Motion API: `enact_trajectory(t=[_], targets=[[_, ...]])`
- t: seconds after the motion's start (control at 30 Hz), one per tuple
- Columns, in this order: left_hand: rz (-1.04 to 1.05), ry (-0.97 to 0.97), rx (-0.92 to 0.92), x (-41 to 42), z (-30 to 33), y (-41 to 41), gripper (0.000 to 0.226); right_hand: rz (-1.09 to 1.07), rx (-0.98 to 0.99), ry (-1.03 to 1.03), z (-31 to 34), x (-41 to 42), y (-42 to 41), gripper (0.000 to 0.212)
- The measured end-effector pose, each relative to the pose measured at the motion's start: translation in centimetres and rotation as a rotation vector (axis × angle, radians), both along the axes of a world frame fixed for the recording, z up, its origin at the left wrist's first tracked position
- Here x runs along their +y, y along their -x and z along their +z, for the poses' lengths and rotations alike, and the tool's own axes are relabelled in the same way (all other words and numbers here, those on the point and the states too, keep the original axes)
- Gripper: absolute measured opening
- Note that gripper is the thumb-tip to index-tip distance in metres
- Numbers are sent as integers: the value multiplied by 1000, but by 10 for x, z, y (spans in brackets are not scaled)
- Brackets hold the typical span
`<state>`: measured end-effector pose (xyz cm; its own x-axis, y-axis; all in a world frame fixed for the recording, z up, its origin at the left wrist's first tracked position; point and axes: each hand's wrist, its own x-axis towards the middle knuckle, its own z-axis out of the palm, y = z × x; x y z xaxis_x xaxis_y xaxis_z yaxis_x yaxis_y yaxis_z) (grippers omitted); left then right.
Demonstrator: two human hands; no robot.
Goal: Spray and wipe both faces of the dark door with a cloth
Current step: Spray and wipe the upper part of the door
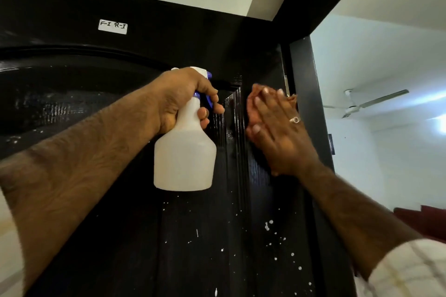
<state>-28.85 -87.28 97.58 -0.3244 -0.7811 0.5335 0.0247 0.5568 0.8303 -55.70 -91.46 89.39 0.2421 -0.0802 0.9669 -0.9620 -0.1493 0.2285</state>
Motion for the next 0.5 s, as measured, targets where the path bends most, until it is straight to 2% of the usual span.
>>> enact_trajectory(t=[0.1,0.13,0.2,0.3,0.37,0.43,0.5], targets=[[12,-18,-11,-5,-4,-2,17,44,-349,-43,38,-4,-20,75],[19,-21,-10,-7,-5,-1,18,30,-387,-53,42,-5,-31,77],[26,-11,2,-7,-6,-4,18,-6,-249,-41,28,-8,-51,76],[25,-1,17,-7,-11,-12,19,-7,126,-44,-25,-3,-42,68],[29,-24,12,-7,-17,-17,18,-22,210,-37,-34,1,-17,68],[45,-42,4,-8,-22,-24,17,-31,64,-9,-16,-1,-7,70],[67,-40,-1,-10,-23,-28,20,-11,-207,-7,11,-5,-21,73]])
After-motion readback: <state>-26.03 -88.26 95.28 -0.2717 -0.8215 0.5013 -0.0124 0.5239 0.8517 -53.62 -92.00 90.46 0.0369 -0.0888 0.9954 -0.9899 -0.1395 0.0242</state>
